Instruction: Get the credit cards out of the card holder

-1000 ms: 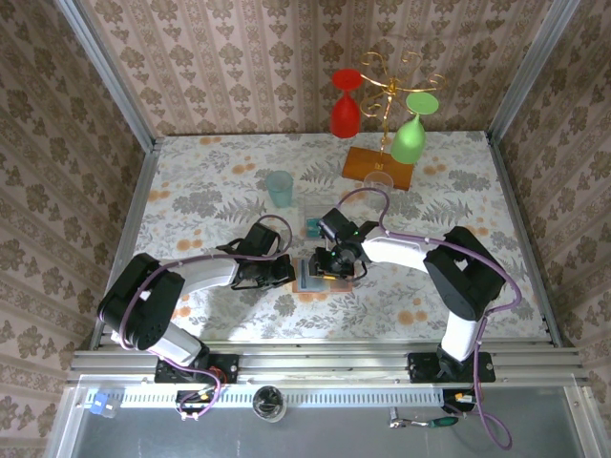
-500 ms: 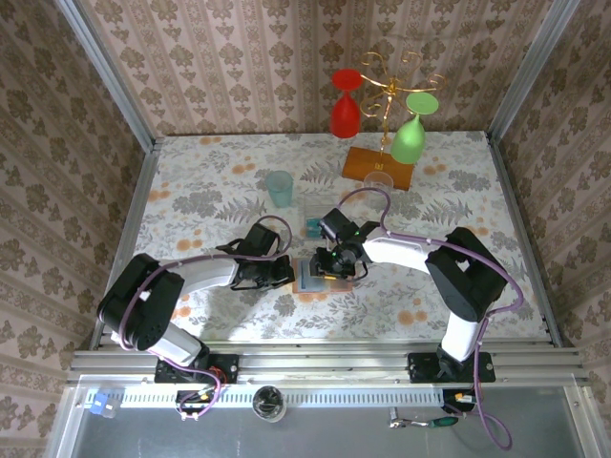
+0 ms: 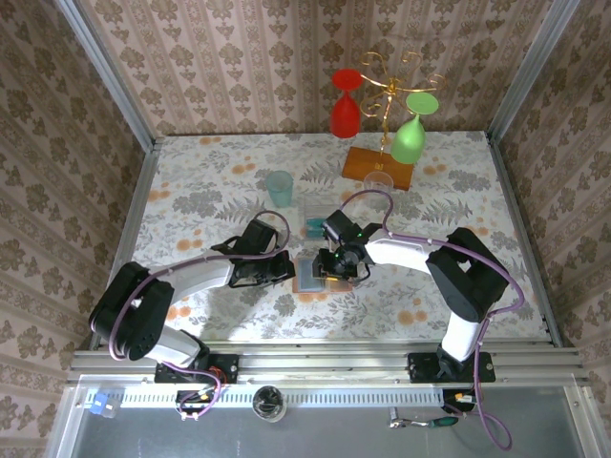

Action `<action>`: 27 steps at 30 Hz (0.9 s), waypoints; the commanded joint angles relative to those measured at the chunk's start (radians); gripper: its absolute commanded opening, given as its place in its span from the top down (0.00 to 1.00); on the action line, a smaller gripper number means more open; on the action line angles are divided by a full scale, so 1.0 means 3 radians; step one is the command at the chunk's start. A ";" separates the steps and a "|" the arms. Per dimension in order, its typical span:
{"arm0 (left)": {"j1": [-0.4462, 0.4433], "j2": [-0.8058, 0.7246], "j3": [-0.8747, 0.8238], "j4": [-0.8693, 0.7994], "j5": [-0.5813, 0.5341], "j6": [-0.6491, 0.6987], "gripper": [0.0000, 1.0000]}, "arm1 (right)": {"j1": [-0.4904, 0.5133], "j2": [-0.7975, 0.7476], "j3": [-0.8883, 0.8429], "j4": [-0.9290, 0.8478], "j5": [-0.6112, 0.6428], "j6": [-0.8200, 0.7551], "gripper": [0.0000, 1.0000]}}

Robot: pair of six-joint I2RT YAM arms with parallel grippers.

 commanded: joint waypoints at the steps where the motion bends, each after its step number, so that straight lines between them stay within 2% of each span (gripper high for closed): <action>1: 0.0024 -0.0044 0.0056 0.0042 0.0024 -0.0009 0.98 | -0.0016 -0.0137 -0.0037 0.0019 -0.0063 0.0014 0.66; 11: 0.0023 0.0232 -0.0018 0.0274 0.0204 -0.0073 0.98 | -0.0016 -0.0145 0.0011 0.0146 -0.0196 0.0080 0.67; 27: 0.0020 0.0289 -0.0090 0.0117 0.0035 0.0025 1.00 | -0.0016 0.0107 0.0122 0.0301 -0.0318 0.0145 0.68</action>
